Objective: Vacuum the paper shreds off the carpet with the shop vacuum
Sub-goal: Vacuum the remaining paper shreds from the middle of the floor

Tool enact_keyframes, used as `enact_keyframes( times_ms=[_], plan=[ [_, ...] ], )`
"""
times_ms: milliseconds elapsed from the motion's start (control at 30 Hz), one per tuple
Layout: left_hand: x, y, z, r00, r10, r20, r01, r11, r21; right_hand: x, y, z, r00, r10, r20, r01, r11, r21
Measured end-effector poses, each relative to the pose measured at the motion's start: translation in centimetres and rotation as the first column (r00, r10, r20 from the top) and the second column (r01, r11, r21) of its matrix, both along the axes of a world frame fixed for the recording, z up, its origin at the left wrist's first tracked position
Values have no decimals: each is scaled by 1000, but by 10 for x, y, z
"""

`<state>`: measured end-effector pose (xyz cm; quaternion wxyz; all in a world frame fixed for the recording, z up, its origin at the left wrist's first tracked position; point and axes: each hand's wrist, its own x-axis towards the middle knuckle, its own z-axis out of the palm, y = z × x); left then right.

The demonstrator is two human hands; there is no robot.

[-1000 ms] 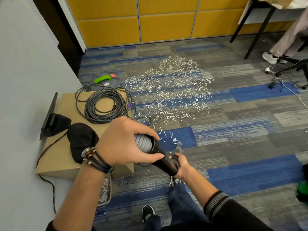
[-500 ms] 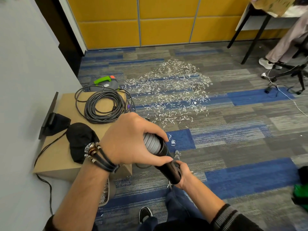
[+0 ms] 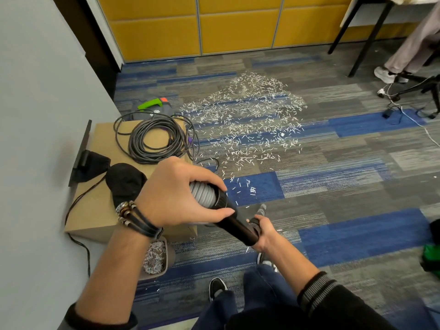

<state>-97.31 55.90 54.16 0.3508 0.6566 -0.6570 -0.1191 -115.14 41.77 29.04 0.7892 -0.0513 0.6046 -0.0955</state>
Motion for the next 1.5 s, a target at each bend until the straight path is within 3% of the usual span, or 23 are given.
enact_keyframes(
  times_ms=[100,433,767,1067,1267,1500],
  plan=[
    [-2,6,-1,1000,3,18,-3,1000,-8,11,5,-1,998,67,-17,-67,997,-28],
    [-7,-9,-5,994,-44,-96,50,997,63,-37,17,12,995,-100,-17,100,995,11],
    [6,-4,26,997,-25,-72,20,997,-71,-20,43,43,989,-126,81,123,992,42],
    [-22,-18,14,984,-137,-112,124,986,-112,-69,22,51,981,-193,12,193,981,13],
    [-11,-9,-14,993,-35,-111,30,998,-54,-55,32,27,986,-148,-83,151,988,35],
    [15,-1,5,990,138,32,-127,966,-224,-18,43,46,990,-142,20,140,987,78]
  ],
)
